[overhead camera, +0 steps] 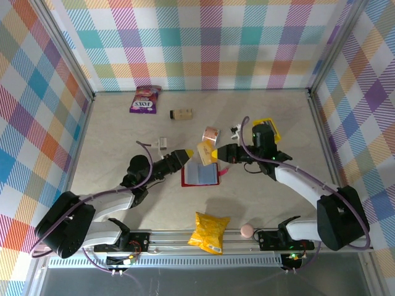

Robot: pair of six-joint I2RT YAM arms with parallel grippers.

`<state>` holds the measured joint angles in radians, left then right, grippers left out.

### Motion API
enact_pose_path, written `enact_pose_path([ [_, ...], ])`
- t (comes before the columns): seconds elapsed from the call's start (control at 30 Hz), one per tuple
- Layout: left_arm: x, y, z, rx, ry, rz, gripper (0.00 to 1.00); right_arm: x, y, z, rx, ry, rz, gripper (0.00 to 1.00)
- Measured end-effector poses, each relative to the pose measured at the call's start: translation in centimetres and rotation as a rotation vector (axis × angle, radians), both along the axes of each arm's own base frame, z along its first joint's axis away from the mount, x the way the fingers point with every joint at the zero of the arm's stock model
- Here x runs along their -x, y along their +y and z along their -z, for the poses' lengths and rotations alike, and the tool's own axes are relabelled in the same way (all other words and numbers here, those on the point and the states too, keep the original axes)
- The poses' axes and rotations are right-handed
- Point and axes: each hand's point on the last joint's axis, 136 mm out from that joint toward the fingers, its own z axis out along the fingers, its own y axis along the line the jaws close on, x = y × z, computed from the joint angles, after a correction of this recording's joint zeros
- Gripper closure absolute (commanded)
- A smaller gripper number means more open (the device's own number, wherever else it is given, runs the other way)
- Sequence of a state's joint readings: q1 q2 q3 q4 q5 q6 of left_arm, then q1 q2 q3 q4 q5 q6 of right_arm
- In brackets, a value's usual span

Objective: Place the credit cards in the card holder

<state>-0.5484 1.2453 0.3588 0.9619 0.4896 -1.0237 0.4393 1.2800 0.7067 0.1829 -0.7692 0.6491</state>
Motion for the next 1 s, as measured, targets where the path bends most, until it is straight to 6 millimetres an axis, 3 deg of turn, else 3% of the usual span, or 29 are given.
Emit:
enact_pose_path([
  [0.13,-0.2,-0.8,2.2,-0.124,0.062,0.056,0.46,0.5,-2.1,3.9,0.082,0.089,0.137,1.00],
  [0.27,-0.2,-1.5,4.5,-0.218,0.121,0.112,0.61,1.0,-2.7,6.7,0.149,0.157,0.212,1.00],
  [0.4,0.3,-1.2,7.2,-0.289,0.177,0.128,0.71,1.3,-2.1,7.4,0.178,0.167,0.230,1.00],
  [0.7,0.7,0.6,11.6,-0.440,0.267,0.108,0.76,1.3,-1.1,10.7,0.249,0.233,0.257,1.00],
  [1.0,0.7,1.8,14.9,-0.540,0.331,0.076,0.81,0.0,0.5,10.6,0.276,0.197,0.291,1.00],
])
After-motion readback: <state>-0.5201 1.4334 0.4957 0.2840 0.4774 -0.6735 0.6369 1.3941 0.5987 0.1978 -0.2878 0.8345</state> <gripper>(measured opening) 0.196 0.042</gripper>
